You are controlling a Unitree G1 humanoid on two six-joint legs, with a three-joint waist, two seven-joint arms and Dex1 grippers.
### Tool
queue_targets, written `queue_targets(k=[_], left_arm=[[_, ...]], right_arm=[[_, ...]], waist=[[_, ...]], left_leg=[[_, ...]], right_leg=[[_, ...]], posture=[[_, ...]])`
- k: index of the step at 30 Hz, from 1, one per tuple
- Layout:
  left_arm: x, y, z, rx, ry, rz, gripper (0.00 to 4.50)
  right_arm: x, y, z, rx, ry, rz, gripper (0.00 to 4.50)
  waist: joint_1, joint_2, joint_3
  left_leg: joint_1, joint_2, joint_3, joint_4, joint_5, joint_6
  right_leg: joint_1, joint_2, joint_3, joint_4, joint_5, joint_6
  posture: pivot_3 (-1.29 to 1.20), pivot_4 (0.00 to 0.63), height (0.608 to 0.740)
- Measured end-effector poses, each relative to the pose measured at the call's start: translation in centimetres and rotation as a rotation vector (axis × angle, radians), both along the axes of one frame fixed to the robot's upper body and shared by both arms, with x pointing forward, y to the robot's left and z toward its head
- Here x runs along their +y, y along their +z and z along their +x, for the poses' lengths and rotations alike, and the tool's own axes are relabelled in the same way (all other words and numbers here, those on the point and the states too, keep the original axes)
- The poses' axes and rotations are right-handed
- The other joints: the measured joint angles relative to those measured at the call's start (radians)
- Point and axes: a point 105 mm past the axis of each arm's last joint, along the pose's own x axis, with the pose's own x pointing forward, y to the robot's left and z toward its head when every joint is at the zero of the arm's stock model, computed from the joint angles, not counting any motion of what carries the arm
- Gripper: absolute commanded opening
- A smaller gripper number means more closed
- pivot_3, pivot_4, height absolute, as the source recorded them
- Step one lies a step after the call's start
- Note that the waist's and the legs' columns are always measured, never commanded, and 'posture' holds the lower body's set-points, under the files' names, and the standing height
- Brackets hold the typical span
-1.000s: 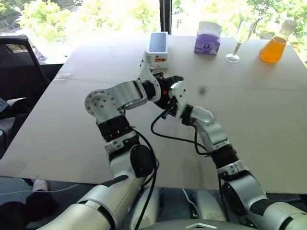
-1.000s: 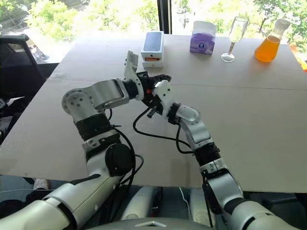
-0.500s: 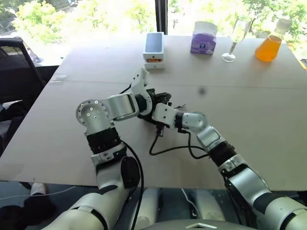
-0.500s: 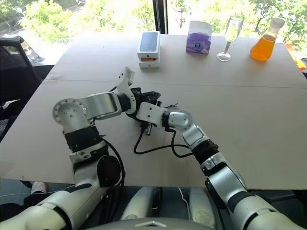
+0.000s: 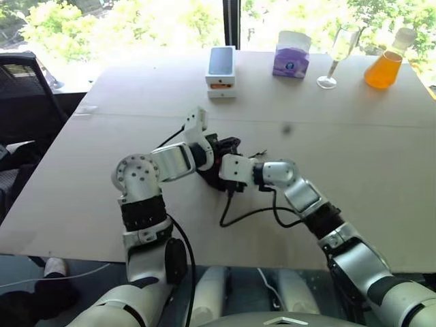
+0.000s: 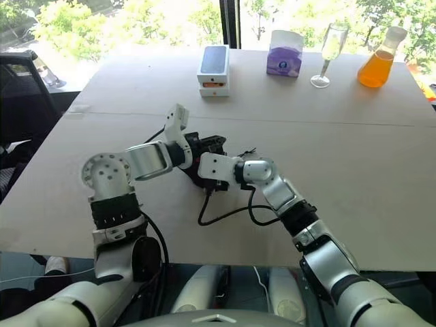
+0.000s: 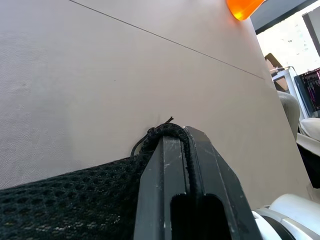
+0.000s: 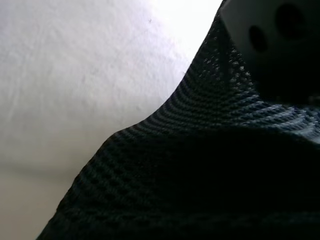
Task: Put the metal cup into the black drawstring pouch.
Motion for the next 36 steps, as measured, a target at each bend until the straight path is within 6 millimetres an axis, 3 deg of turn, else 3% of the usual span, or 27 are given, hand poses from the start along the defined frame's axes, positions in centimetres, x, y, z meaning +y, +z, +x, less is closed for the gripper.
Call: queue_targets(k=[8, 11, 13, 25, 26, 28, 31, 36], left_arm=[[-0.9, 0.7, 0.7, -0.064, -0.087, 0.032, 0.00], [-0.9, 1.0, 0.9, -0.103, -0.097, 0.045, 0.00], [-0.8, 1.3, 1.0, -0.132, -0.093, 0.057, 0.00], [-0.2, 1.2, 0.6, -0.203, -0.148, 0.125, 0.00], [-0.3, 1.3, 0.6, -0.222, -0.165, 0.143, 0.00], [-0.3, 1.3, 0.5, -0.234, -0.180, 0.153, 0.00], [-0.4, 0.9, 0.2, -0.247, -0.223, 0.188, 0.00], [-0.7, 0.7, -0.1, -0.282, -0.282, 0.218, 0.00]], right_arm=[[-1.3, 0.5, 0.2, -0.010, -0.115, -0.010, 3.12], [-1.1, 0.5, 0.4, -0.003, -0.142, 0.005, 2.12], [-0.9, 0.5, 0.4, 0.004, -0.148, 0.017, 1.20], [-0.5, 0.2, 0.0, -0.010, -0.138, -0.006, 1.20], [-0.6, 0.2, -0.1, -0.018, -0.134, -0.014, 1.68], [-0.7, 0.2, -0.1, -0.031, -0.133, -0.028, 1.93], [-1.0, -0.2, -0.1, -0.077, -0.137, -0.078, 3.12], [-1.2, -0.5, -0.5, -0.099, -0.136, -0.098, 3.12]], waist=[[-0.005, 0.000, 0.000], [-0.004, 0.000, 0.000], [-0.003, 0.000, 0.000], [-0.004, 0.000, 0.000], [-0.004, 0.000, 0.000], [-0.003, 0.000, 0.000], [-0.003, 0.000, 0.000], [-0.003, 0.000, 0.000]], left_leg=[[0.000, 0.000, 0.000, -0.001, 0.000, 0.000], [0.000, 0.000, 0.000, -0.001, 0.000, 0.000], [0.000, 0.000, 0.000, -0.001, 0.000, 0.000], [0.000, 0.000, 0.000, -0.001, 0.000, 0.000], [0.000, 0.000, 0.000, -0.001, 0.000, 0.000], [0.000, 0.000, 0.000, -0.001, 0.000, 0.000], [0.000, 0.000, 0.000, -0.001, 0.000, 0.000], [0.000, 0.000, 0.000, -0.001, 0.000, 0.000]], right_leg=[[-0.001, 0.000, 0.001, 0.000, 0.000, 0.000], [-0.001, 0.000, 0.000, 0.000, 0.000, 0.000], [-0.001, -0.001, 0.001, -0.001, 0.000, 0.000], [-0.001, -0.001, 0.000, -0.001, 0.000, 0.000], [-0.001, -0.001, 0.000, -0.001, 0.000, 0.000], [-0.001, -0.001, 0.000, -0.001, 0.000, 0.000], [-0.001, 0.000, 0.000, -0.001, 0.000, 0.000], [-0.001, -0.001, 0.000, -0.001, 0.000, 0.000]], posture=[[0.00, 0.150, 0.740], [0.00, 0.150, 0.740], [0.00, 0.150, 0.740], [0.00, 0.150, 0.740], [0.00, 0.150, 0.740], [0.00, 0.150, 0.740], [0.00, 0.150, 0.740], [0.00, 0.150, 0.740]])
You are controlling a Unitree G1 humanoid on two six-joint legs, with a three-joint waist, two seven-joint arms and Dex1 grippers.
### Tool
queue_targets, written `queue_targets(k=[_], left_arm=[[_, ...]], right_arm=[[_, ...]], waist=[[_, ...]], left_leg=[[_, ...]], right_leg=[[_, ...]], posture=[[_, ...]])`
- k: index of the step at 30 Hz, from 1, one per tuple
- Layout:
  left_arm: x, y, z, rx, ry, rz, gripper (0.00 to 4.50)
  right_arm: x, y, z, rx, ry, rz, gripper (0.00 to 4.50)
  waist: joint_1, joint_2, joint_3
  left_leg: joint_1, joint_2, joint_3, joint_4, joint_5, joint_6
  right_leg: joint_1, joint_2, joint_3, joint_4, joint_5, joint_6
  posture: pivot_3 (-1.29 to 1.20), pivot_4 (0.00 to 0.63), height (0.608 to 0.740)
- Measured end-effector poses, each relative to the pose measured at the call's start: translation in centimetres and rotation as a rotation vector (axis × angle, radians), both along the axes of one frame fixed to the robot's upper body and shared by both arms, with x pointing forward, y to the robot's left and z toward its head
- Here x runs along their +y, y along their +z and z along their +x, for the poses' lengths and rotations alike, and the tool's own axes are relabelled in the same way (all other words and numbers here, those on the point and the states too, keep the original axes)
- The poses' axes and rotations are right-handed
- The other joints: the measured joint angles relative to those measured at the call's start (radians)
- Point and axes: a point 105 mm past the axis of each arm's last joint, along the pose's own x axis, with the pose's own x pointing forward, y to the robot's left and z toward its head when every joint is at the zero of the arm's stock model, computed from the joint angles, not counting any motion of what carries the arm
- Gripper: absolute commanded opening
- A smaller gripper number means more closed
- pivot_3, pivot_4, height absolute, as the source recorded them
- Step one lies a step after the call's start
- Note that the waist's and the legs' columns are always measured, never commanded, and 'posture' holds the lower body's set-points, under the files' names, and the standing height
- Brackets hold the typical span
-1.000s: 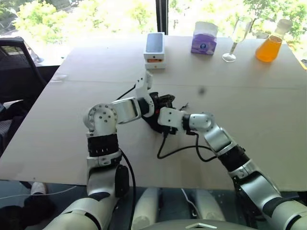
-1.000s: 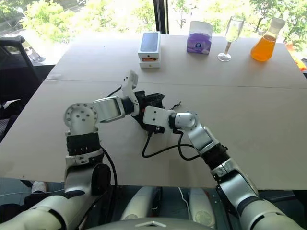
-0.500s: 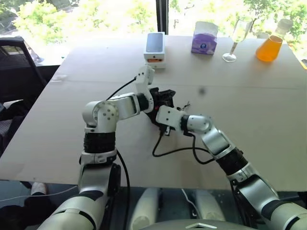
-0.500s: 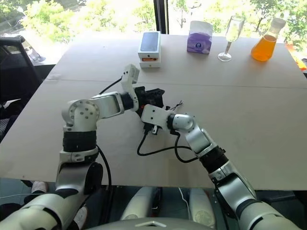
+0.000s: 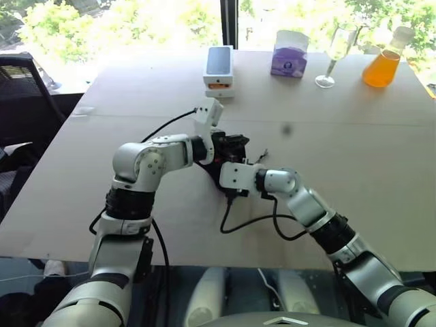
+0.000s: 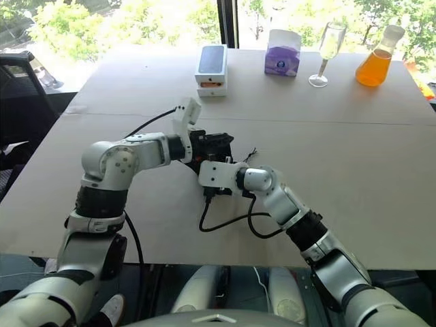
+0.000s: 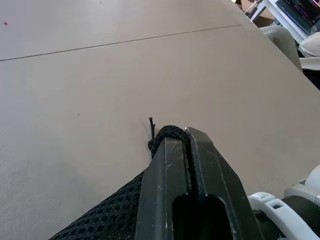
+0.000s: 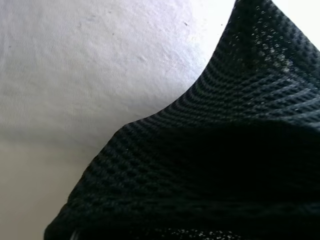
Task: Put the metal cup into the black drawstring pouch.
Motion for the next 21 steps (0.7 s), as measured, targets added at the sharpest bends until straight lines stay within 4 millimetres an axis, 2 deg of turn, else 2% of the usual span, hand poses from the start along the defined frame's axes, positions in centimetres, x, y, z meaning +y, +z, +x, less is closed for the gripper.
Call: queue_targets(k=[6, 9, 11, 12, 21], left_arm=[[-0.84, 0.12, -0.49, -0.065, -0.083, 0.032, 0.00], [-0.98, 0.37, -0.68, -0.120, -0.117, 0.060, 0.00], [-1.10, 0.63, -0.64, -0.161, -0.118, 0.071, 0.00], [-1.13, 0.80, -0.64, -0.182, -0.117, 0.076, 0.00], [-1.14, 0.84, -0.73, -0.219, -0.120, 0.076, 0.00]], right_arm=[[-0.69, 0.01, -0.60, -0.011, 0.018, -0.030, 3.12], [-0.68, -0.05, -0.75, -0.015, 0.024, -0.041, 2.28], [-0.69, -0.14, -0.78, 0.003, 0.022, -0.037, 1.20], [-0.66, -0.16, -0.86, 0.017, 0.023, -0.029, 0.88], [-0.78, -0.18, -0.90, 0.016, 0.019, -0.031, 0.88]], waist=[[0.002, 0.000, 0.000], [0.000, 0.000, 0.000], [0.001, 0.000, 0.000], [0.001, 0.000, 0.000], [0.000, 0.000, 0.000]], left_leg=[[0.000, 0.000, 0.000, 0.000, 0.000, 0.000], [0.000, 0.000, 0.000, 0.000, 0.000, 0.000], [0.000, 0.000, 0.000, 0.000, 0.000, 0.000], [0.000, 0.000, 0.000, 0.000, 0.000, 0.000], [0.000, 0.000, 0.000, 0.000, 0.000, 0.000]], right_leg=[[0.000, 0.000, 0.000, 0.000, 0.000, 0.000], [0.000, 0.000, 0.000, 0.000, 0.000, 0.000], [0.000, 0.000, 0.000, 0.000, 0.000, 0.000], [0.000, 0.000, 0.000, 0.000, 0.000, 0.000], [0.000, 0.000, 0.000, 0.000, 0.000, 0.000]], posture=[[0.00, 0.150, 0.740], [0.00, 0.150, 0.740], [0.00, 0.150, 0.740], [0.00, 0.150, 0.740], [0.00, 0.150, 0.740]])
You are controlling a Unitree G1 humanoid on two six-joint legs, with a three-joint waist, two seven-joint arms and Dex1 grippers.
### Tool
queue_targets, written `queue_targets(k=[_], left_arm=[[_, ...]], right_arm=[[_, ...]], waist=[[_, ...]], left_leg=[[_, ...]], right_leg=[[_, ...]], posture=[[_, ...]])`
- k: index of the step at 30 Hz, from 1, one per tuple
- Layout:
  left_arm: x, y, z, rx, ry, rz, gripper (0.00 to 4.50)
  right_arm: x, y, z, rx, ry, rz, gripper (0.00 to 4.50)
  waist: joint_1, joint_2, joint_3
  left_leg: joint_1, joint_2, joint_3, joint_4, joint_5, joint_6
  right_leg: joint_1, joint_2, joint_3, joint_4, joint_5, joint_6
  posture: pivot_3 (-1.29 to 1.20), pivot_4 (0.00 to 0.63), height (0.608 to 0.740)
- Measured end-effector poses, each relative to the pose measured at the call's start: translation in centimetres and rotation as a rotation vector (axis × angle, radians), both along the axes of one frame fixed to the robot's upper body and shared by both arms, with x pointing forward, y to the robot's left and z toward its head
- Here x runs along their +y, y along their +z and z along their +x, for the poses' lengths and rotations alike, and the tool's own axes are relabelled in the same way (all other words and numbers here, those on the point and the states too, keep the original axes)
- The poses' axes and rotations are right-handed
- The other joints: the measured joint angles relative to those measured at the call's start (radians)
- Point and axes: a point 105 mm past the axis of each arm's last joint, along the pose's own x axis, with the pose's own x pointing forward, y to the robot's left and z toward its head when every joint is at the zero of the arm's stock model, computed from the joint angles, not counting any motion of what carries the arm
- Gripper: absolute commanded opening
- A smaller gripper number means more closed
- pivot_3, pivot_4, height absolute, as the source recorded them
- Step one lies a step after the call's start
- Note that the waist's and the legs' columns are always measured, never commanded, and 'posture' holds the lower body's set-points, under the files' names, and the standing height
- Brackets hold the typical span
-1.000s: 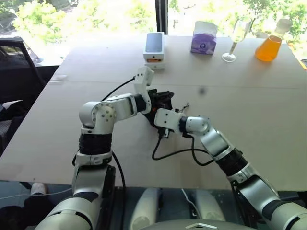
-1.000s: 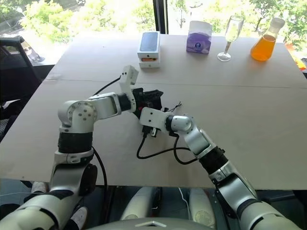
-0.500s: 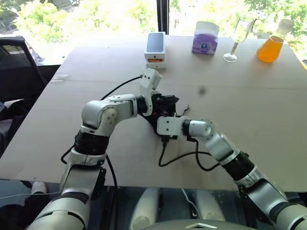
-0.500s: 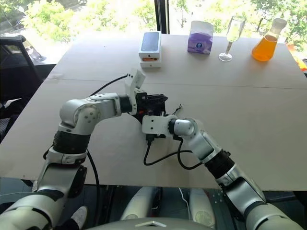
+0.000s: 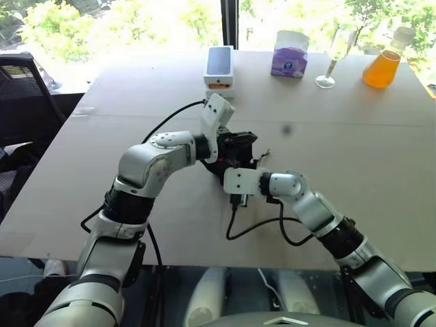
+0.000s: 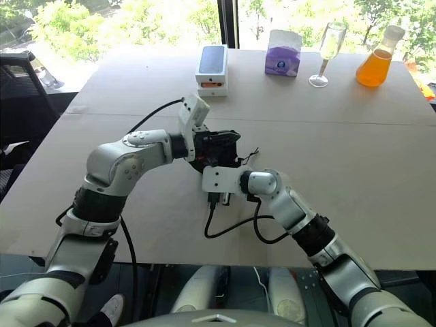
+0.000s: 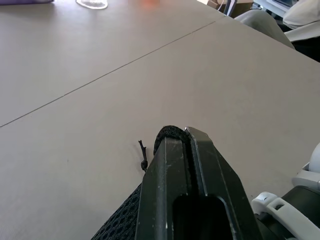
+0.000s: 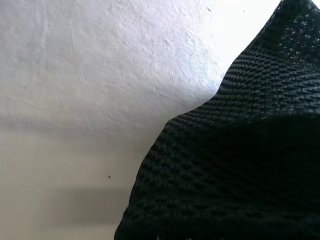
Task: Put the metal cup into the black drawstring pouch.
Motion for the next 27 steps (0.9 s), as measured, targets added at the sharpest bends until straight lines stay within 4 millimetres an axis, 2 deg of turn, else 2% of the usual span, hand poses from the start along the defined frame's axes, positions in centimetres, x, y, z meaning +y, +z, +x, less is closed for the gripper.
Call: queue_targets(k=[9, 17, 19, 23, 27], left_arm=[[-0.1, 0.4, -0.5, -0.110, -0.042, 0.055, 0.00], [-0.8, 0.3, -1.2, -0.130, -0.067, 0.073, 0.00], [-0.9, 0.3, -1.3, -0.119, -0.065, 0.066, 0.00], [-0.2, 0.3, -0.8, 0.019, -0.009, -0.045, 0.00], [0.2, 0.1, -0.8, 0.052, 0.003, -0.047, 0.00]], right_arm=[[0.1, 0.1, -0.5, 0.046, -0.012, 0.009, 0.88], [-0.5, 0.0, -0.9, 0.066, -0.017, 0.002, 0.88], [-0.4, 0.0, -0.9, 0.068, -0.017, 0.003, 0.88], [0.4, 0.1, -0.8, 0.105, -0.004, 0.045, 0.88], [1.0, 0.1, -0.9, 0.138, 0.000, 0.084, 0.88]], waist=[[0.000, 0.000, 0.000], [0.002, 0.000, 0.000], [0.002, 0.000, 0.000], [-0.002, 0.000, 0.000], [-0.004, 0.000, 0.000]], left_leg=[[0.000, 0.000, 0.000, 0.000, 0.000, 0.000], [0.000, 0.000, 0.000, 0.000, 0.000, 0.000], [0.000, 0.000, 0.000, 0.000, 0.000, 0.000], [0.001, 0.000, -0.001, 0.001, 0.000, 0.001], [0.000, 0.001, -0.001, 0.001, 0.000, 0.000]], right_leg=[[0.000, 0.000, 0.000, 0.000, 0.000, 0.000], [0.000, 0.000, 0.000, 0.000, 0.000, 0.000], [0.000, 0.000, 0.000, 0.000, 0.000, 0.000], [0.000, 0.001, -0.001, 0.001, 0.000, 0.000], [0.000, 0.001, -0.001, 0.001, 0.000, 0.000]], posture=[[0.00, 0.150, 0.740], [0.00, 0.150, 0.740], [0.00, 0.150, 0.740], [0.00, 0.150, 0.740], [0.00, 0.150, 0.740]])
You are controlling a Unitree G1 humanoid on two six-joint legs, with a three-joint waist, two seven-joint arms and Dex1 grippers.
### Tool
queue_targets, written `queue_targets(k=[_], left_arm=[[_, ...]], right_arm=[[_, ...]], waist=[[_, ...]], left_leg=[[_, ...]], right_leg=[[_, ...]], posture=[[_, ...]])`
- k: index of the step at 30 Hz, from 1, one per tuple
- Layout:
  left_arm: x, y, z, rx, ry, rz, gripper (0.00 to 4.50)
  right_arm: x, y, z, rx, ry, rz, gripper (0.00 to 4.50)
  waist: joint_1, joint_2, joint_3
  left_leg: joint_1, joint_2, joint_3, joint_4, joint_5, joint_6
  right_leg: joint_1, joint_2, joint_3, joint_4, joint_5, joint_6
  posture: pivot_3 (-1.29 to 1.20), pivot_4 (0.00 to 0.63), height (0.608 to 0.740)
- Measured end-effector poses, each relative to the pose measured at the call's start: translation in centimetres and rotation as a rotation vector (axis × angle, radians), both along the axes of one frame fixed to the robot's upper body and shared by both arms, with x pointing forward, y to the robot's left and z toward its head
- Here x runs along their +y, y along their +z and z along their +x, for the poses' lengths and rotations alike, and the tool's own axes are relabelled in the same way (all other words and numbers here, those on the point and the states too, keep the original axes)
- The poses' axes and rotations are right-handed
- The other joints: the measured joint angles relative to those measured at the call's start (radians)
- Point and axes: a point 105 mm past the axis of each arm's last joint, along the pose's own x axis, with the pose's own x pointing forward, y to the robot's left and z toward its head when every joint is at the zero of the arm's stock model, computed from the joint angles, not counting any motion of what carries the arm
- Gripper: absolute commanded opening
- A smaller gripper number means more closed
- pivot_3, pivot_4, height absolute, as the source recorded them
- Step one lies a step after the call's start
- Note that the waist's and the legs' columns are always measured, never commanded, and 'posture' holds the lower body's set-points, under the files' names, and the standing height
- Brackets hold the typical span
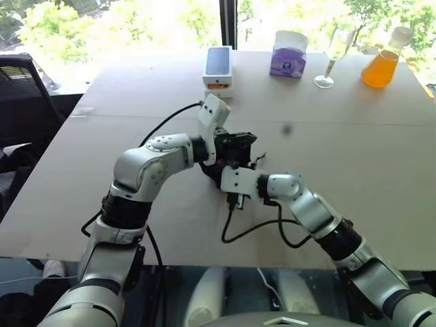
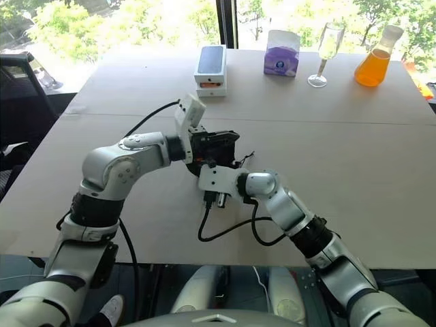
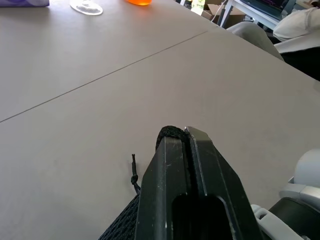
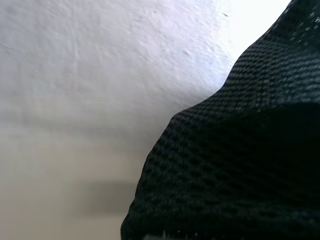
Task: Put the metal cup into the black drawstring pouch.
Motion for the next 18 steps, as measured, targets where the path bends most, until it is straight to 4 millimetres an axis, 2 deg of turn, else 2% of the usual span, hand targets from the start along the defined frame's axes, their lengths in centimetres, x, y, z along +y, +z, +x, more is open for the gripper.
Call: queue_targets(k=[5, 9, 18], left_arm=[[0.5, 0.7, -0.3, 0.056, -0.007, -0.054, 0.00], [0.6, 0.6, -0.3, 0.079, -0.010, -0.065, 0.00], [1.6, 0.3, -0.2, 0.259, -0.009, -0.143, 0.00]], right_arm=[[0.6, 0.9, -0.2, -0.024, 0.035, 0.032, 0.88], [0.7, 0.9, -0.2, -0.019, 0.040, 0.042, 0.88], [1.8, 1.4, -0.8, -0.005, 0.066, 0.088, 0.88]], waist=[[0.002, 0.000, 0.000], [0.002, 0.000, 0.000], [0.002, 0.000, 0.000]], left_leg=[[0.000, 0.000, 0.000, 0.000, 0.000, 0.000], [0.000, -0.001, 0.000, 0.000, 0.000, 0.000], [0.000, -0.001, -0.001, 0.000, 0.000, 0.000]], right_leg=[[0.000, -0.001, 0.000, 0.000, 0.000, 0.000], [0.000, -0.001, 0.000, 0.000, 0.000, 0.000], [0.000, -0.001, -0.001, -0.001, 0.000, 0.000]], posture=[[0.00, 0.150, 0.740], [0.00, 0.150, 0.740], [0.00, 0.150, 0.740]])
